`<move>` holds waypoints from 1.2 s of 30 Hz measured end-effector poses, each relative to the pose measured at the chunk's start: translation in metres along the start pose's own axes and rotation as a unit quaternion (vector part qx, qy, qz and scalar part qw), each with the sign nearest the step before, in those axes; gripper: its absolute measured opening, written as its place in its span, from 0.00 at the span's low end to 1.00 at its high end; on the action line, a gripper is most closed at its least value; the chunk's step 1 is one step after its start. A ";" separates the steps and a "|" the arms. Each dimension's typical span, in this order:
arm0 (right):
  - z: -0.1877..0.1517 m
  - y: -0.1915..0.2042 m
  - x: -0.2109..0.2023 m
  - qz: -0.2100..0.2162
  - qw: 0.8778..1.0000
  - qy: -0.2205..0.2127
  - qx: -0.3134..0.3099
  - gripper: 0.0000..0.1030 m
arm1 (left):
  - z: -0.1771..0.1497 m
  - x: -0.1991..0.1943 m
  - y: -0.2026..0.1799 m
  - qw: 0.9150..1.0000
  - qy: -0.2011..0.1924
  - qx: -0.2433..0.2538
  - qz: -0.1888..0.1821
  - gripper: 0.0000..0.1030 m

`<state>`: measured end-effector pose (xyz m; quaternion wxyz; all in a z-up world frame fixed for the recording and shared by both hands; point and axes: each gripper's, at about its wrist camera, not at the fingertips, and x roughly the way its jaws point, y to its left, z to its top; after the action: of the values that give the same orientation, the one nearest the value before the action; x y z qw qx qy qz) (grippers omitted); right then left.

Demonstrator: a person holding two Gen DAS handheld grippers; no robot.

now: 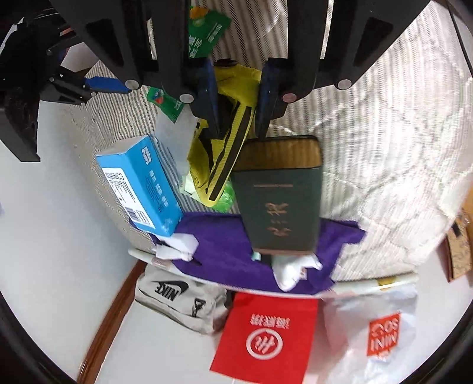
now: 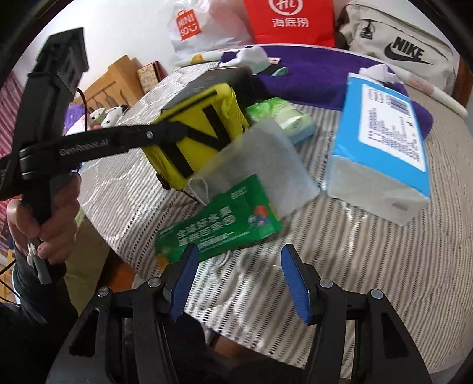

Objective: Organize soft objects
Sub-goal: 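Grasp the green printed packet with the right tool while the left tool holds the pouch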

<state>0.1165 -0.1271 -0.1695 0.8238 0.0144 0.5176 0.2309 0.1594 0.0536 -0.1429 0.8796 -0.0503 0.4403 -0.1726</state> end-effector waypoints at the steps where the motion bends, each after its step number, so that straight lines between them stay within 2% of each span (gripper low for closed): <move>1: 0.000 0.003 0.001 0.006 1.000 0.002 -0.001 0.56 | -0.001 -0.005 0.001 1.000 -0.006 0.002 0.007 0.21; 7: -0.001 0.014 0.012 0.024 1.000 0.015 0.008 0.56 | -0.010 -0.023 0.007 0.999 -0.021 -0.001 0.031 0.21; 14: 0.011 0.019 0.023 0.010 1.000 0.014 0.022 0.56 | -0.023 -0.028 0.025 0.999 -0.020 -0.019 0.040 0.21; 24: 0.031 0.035 0.043 -0.053 0.998 0.017 0.013 0.58 | -0.027 -0.023 0.034 0.999 -0.014 -0.030 0.020 0.22; 30: 0.040 0.040 0.051 -0.073 0.997 0.011 0.035 0.59 | -0.029 -0.016 0.035 0.999 -0.006 -0.036 0.009 0.22; 36: 0.038 0.050 0.059 -0.120 0.992 0.011 -0.029 0.59 | -0.032 -0.016 0.041 0.999 -0.003 -0.049 0.007 0.22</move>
<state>0.1518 -0.0514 -0.1885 0.8401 -0.0741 0.5175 0.1449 0.1360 0.0997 -0.1604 0.8785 -0.0910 0.4460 -0.1449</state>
